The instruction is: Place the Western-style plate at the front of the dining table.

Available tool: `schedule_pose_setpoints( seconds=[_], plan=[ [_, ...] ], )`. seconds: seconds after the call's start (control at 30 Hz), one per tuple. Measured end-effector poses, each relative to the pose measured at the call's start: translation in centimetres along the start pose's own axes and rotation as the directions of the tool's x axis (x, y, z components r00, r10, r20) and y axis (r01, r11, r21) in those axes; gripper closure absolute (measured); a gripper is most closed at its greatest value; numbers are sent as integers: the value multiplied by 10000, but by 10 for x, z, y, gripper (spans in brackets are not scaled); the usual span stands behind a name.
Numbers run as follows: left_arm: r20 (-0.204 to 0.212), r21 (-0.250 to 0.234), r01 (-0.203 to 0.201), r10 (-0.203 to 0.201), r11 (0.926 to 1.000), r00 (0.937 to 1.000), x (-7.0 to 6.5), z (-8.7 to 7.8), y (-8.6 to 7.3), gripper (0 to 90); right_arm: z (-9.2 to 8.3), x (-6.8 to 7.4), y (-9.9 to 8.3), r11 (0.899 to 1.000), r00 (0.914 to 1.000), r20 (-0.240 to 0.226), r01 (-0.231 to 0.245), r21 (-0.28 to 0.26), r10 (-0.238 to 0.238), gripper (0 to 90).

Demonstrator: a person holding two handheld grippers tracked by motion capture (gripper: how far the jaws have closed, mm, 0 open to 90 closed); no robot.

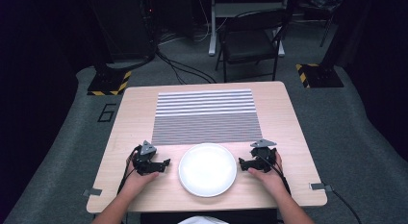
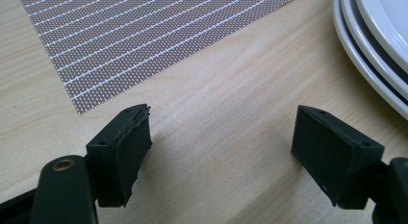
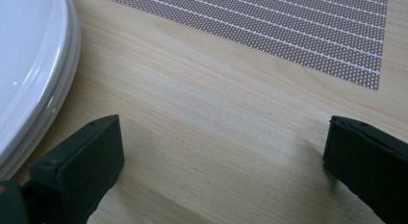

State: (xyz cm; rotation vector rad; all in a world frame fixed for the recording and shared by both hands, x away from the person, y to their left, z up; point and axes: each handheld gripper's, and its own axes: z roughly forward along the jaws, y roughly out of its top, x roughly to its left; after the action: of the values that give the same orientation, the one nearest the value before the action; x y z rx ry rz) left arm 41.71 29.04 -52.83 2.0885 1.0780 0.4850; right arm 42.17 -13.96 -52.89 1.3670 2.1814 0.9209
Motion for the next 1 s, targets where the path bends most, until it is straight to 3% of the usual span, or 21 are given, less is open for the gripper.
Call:
schedule_pose_setpoints(
  seconds=[0.77, 1.0],
  plan=[
    [7, -8, 95, -95, 10000, 10000, 0, 0, 0, 199, 3, 5, 3, 10000, 10000, 96, 14, -52, -13, 6],
    [-172, -161, 271, -274, 9995, 9995, 1, -2, -1, 299, -2, 5, 0, 9987, 9993, 350, -134, -492, 151, 208]
  ],
)
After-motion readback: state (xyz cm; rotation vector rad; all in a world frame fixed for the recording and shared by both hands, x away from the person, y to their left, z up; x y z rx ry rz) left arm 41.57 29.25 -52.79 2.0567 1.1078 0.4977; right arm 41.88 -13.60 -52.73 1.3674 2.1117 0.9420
